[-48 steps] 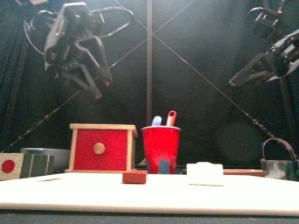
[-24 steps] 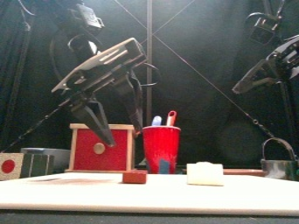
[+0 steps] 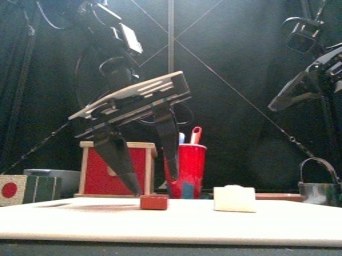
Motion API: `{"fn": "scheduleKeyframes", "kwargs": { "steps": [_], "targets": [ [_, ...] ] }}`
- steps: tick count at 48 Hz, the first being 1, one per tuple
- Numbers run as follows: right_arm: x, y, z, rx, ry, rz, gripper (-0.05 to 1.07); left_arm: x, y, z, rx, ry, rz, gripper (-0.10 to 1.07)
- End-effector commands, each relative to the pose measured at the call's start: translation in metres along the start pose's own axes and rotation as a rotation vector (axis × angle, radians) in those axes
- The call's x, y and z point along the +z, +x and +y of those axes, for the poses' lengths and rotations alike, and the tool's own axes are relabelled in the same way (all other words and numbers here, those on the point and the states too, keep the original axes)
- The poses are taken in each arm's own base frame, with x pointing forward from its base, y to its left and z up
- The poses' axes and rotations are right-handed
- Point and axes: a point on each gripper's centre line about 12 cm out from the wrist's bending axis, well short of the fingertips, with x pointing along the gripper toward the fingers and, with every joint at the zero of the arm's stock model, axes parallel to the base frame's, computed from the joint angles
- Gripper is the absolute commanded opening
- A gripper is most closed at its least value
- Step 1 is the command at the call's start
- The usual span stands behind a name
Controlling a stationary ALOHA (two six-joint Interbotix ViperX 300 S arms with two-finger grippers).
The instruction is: Put salmon on rice
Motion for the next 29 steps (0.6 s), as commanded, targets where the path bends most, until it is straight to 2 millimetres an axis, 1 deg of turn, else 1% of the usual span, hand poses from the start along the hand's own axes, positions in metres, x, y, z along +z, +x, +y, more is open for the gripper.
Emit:
{"fn": "scheduleKeyframes", "kwargs": {
  "steps": [1,9,18,29],
  "targets": [
    [0.003,0.001,0.0,-0.001,-0.002,-0.006,0.03,0.004,-0.007,-0.013,-0.033,-0.018,-0.001,0.85],
    [0.003,0.001,0.0,-0.002,-0.002,-0.008,0.03,0.003,-0.002,-0.018,-0.017,-0.016,-0.006,0.85],
    [0.003,0.001,0.0,0.001,-0.004,-0.006,0.03,0.004,-0.003,-0.013,0.066,-0.038,-0.017,0.84],
    [0.0,0.001,0.0,0.002,-0.002,0.001,0.03,0.0,0.001,-0.024,0.056,-0.035,-0.012,0.84]
  ]
}}
